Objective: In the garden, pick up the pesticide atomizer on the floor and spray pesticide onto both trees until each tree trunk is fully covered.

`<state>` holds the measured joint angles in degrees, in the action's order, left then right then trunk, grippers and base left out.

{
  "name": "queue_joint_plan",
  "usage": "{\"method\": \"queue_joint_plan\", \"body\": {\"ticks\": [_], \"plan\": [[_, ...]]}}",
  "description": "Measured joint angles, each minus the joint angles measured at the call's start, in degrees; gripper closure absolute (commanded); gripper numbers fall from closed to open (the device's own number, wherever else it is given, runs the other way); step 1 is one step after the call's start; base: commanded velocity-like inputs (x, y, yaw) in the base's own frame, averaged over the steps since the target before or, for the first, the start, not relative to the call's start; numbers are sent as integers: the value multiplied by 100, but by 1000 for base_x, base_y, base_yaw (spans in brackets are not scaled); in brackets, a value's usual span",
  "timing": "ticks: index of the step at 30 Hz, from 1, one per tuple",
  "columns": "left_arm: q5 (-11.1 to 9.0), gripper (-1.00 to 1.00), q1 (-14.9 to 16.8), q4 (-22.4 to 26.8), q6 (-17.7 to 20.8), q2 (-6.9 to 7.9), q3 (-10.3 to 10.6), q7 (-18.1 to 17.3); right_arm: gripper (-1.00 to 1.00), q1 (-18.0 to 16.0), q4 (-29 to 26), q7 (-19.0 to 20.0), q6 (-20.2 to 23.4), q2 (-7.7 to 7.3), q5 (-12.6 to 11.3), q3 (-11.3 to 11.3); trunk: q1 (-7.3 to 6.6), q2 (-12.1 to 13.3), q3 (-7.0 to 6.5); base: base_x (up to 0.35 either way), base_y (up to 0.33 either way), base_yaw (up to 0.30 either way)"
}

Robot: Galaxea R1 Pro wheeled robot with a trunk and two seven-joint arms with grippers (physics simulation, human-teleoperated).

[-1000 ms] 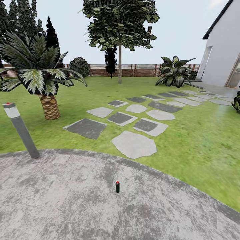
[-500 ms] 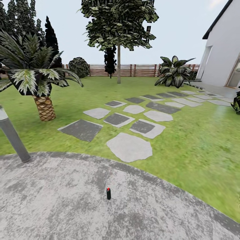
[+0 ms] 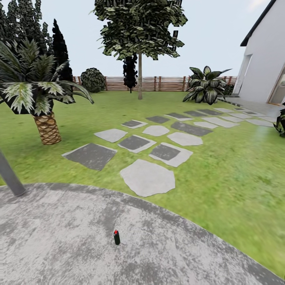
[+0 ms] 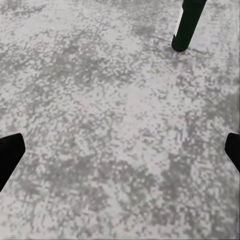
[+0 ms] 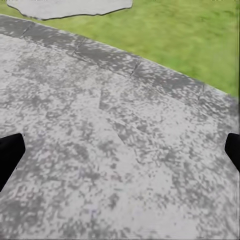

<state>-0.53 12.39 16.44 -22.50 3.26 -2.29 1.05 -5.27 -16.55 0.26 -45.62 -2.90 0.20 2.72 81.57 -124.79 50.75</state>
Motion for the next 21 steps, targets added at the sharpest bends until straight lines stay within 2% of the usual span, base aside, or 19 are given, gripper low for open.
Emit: {"method": "queue_joint_plan", "body": {"ticks": [7,21], "plan": [[0,-100,0,0,0,-1,0,0,-100,0,3,0,0,0,6,0,0,0,0,149,-259,146],[0,-100,0,13,2,-2,0,5,-100,0,-6,16,0,35,16,-35,0,0,0,117,-267,276]]}}
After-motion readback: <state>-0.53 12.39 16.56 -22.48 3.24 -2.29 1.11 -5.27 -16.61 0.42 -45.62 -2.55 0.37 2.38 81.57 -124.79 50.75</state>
